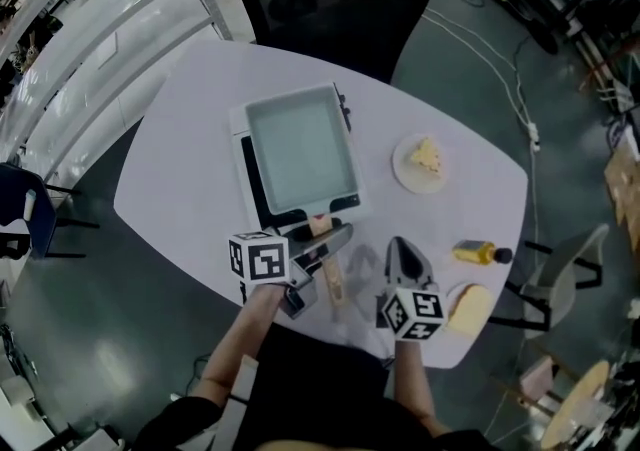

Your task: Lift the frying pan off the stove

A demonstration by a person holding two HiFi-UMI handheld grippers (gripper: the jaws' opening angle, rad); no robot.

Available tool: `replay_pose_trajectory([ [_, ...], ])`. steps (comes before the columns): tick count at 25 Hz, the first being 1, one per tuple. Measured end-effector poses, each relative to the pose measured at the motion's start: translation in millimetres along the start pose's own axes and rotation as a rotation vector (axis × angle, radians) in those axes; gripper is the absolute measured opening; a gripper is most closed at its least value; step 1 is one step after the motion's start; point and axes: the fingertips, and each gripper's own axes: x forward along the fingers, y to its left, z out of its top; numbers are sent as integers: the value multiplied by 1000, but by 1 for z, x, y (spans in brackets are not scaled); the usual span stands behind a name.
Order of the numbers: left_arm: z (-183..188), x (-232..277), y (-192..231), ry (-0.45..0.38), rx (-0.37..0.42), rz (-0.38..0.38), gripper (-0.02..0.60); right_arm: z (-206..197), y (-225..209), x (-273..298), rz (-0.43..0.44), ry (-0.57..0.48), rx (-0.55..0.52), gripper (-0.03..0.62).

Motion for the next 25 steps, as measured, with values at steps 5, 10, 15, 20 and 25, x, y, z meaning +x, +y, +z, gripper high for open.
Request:
replay_pose_trajectory([
  [5,-8,-18,2,49,33,8,173,3,16,-10,-15,-29,30,6],
  [10,-8,-44,-7,64,52,-12,175,1,37,-19,-28,-42,26,6],
  [15,-6,-74,-1,45,43,21,175,7,58,-23,-20,-59,18,6],
  [20,6,-103,-5,4,42,28,175,14,83,-23,4,-69,-10,6],
  [25,14,-131,1,-35,42,47,175,21,110,-23,43,-82,-38,6],
])
